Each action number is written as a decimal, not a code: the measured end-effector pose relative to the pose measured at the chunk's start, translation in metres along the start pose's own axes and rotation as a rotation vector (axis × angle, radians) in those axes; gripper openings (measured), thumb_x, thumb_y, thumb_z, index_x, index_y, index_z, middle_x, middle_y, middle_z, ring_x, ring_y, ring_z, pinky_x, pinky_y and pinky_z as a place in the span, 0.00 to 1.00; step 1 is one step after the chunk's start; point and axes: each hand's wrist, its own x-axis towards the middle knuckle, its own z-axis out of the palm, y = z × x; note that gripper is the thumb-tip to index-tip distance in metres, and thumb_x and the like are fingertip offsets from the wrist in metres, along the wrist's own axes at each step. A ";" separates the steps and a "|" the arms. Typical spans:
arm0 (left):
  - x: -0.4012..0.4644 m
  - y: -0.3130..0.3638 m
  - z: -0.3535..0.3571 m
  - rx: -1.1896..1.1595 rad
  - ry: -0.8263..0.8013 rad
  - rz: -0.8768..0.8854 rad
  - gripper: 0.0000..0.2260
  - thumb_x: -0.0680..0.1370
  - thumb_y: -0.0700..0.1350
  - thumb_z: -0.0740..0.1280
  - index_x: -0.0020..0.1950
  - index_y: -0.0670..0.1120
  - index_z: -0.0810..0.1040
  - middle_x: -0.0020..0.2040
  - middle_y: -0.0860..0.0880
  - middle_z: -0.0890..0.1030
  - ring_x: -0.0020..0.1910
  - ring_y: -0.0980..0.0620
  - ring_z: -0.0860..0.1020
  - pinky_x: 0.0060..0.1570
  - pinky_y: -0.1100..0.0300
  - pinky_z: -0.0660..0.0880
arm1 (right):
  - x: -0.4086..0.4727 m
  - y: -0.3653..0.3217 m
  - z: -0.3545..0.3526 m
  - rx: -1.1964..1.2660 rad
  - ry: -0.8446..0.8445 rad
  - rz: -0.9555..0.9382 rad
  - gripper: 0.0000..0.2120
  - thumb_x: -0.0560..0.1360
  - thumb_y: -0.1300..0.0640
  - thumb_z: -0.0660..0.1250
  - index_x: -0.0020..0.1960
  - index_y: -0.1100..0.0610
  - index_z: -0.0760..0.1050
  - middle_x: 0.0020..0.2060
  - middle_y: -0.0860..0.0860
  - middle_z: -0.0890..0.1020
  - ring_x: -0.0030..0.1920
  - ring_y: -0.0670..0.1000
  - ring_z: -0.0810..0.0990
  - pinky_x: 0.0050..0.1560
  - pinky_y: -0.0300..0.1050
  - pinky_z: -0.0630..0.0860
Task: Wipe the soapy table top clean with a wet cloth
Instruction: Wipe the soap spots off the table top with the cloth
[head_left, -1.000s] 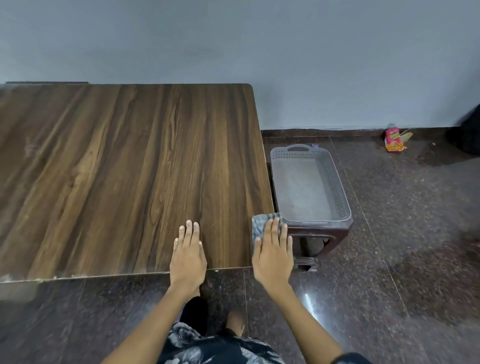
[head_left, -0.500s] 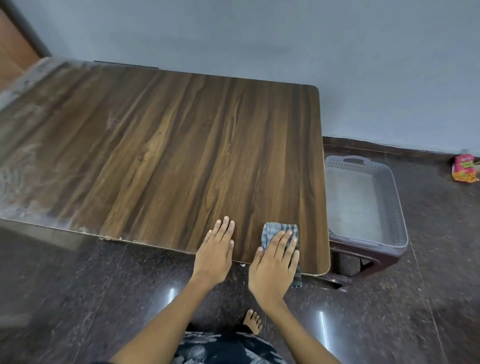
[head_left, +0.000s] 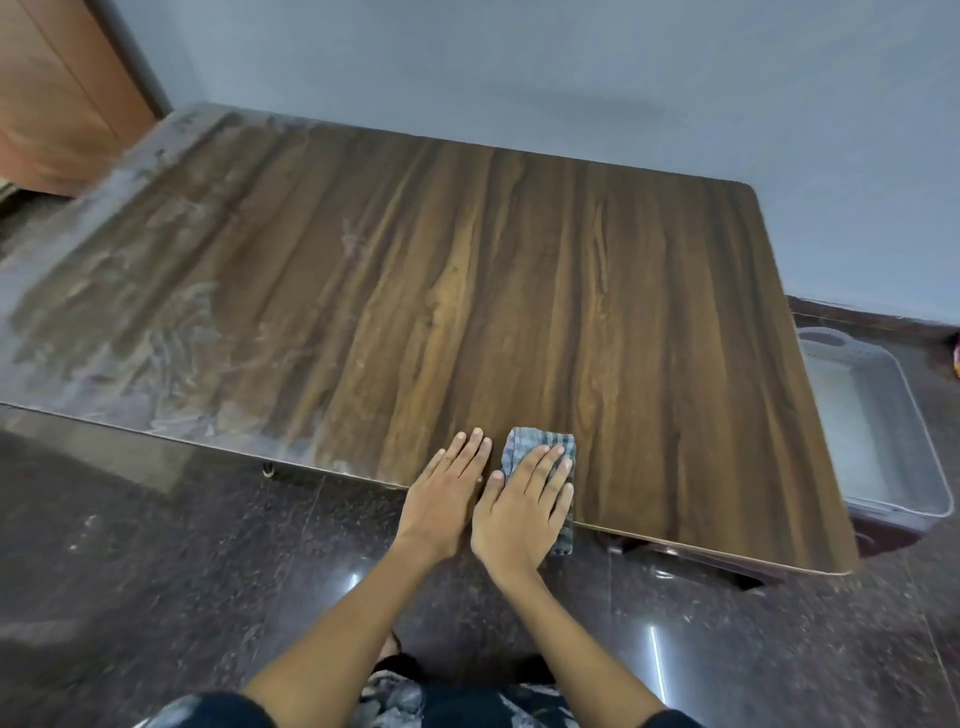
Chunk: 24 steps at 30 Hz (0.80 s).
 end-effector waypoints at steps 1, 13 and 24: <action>-0.004 -0.018 -0.005 0.005 -0.015 0.004 0.33 0.79 0.43 0.60 0.75 0.48 0.41 0.73 0.55 0.38 0.72 0.56 0.36 0.69 0.63 0.38 | -0.004 -0.017 0.006 0.007 -0.004 0.002 0.30 0.73 0.50 0.51 0.69 0.69 0.65 0.67 0.64 0.70 0.68 0.62 0.68 0.67 0.55 0.56; -0.022 -0.157 -0.049 0.092 -0.102 -0.066 0.31 0.80 0.51 0.57 0.74 0.47 0.40 0.75 0.50 0.39 0.72 0.51 0.35 0.69 0.59 0.37 | -0.024 -0.171 0.053 0.070 -0.449 0.014 0.30 0.81 0.46 0.40 0.73 0.62 0.30 0.74 0.56 0.34 0.73 0.52 0.31 0.71 0.49 0.31; 0.015 -0.255 -0.097 0.222 0.041 -0.282 0.27 0.77 0.44 0.62 0.74 0.39 0.57 0.75 0.44 0.54 0.73 0.49 0.46 0.71 0.56 0.47 | 0.023 -0.294 0.077 0.375 -0.816 -0.100 0.30 0.82 0.47 0.42 0.75 0.59 0.32 0.73 0.54 0.31 0.72 0.48 0.28 0.70 0.46 0.28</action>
